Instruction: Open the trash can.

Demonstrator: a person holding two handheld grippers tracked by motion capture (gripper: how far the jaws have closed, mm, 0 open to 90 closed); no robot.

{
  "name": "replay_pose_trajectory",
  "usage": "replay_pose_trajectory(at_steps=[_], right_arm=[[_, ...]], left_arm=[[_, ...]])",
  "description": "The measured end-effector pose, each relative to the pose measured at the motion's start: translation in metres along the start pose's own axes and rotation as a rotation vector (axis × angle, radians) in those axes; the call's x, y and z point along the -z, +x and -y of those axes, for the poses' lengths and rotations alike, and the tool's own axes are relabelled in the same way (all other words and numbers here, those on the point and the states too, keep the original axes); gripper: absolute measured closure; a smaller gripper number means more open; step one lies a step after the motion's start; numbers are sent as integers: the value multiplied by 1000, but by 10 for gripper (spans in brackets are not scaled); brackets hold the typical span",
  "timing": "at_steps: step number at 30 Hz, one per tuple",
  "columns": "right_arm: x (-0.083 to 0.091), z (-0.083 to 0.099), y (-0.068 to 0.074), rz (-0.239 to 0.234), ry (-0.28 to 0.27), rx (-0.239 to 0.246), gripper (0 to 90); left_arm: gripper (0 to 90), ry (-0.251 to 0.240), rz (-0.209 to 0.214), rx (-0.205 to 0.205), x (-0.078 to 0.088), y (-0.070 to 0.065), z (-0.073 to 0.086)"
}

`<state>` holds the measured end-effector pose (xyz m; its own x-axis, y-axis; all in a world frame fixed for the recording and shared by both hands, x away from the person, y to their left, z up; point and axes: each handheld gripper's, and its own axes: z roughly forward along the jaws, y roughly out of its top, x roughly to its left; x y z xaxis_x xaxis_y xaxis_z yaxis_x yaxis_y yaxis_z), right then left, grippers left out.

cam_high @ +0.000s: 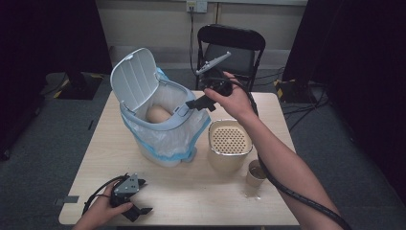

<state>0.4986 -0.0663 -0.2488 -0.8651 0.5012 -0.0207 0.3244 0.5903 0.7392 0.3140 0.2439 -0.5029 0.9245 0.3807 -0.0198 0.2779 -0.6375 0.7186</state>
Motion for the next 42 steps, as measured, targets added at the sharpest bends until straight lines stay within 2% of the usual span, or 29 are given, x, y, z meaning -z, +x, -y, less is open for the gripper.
replay_pose_trajectory(at_steps=[8,11,19,36,42], right_arm=[[17,15,0,-10,-5,-1,146],[24,22,-1,-22,-14,-15,146],[39,43,-4,-11,-21,-37,145],[54,80,-10,-15,-29,-62,144],[59,96,-14,-12,-37,-86,145]], left_arm=[[0,0,0,0,0,0,0],[0,-2,1,1,0,0,0],[0,-7,-4,3,0,0,0],[0,-6,-4,3,0,0,0],[0,-10,-6,5,-1,-1,0]])
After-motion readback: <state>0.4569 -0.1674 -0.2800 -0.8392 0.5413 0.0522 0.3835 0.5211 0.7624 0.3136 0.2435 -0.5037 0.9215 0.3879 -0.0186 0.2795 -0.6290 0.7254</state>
